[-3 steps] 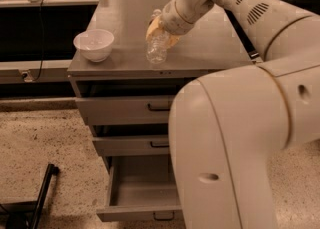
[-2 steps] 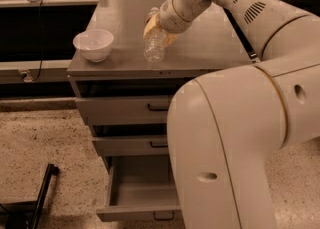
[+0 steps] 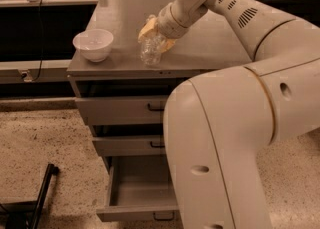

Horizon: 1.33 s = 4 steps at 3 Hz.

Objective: Pick water bottle from bottom drawer and place on counter

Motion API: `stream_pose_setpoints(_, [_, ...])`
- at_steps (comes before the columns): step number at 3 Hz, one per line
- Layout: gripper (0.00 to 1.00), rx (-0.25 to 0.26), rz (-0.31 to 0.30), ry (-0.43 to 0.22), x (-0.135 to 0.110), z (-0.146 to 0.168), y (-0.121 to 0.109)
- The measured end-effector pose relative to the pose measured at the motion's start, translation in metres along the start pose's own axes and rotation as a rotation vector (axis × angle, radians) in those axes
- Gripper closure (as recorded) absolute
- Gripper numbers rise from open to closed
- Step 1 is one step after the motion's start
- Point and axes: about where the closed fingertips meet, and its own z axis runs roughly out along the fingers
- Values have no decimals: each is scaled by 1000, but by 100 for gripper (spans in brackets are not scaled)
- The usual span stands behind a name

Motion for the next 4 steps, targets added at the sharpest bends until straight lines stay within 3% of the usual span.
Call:
stream_pose_setpoints(1, [0,1,1,-4,-1,3,-1])
stream_pose_setpoints(3, [0,-15,-10,2,2,-4,-2])
stream_pose_setpoints(4, [0,39,-11,-4,6,-24,-7])
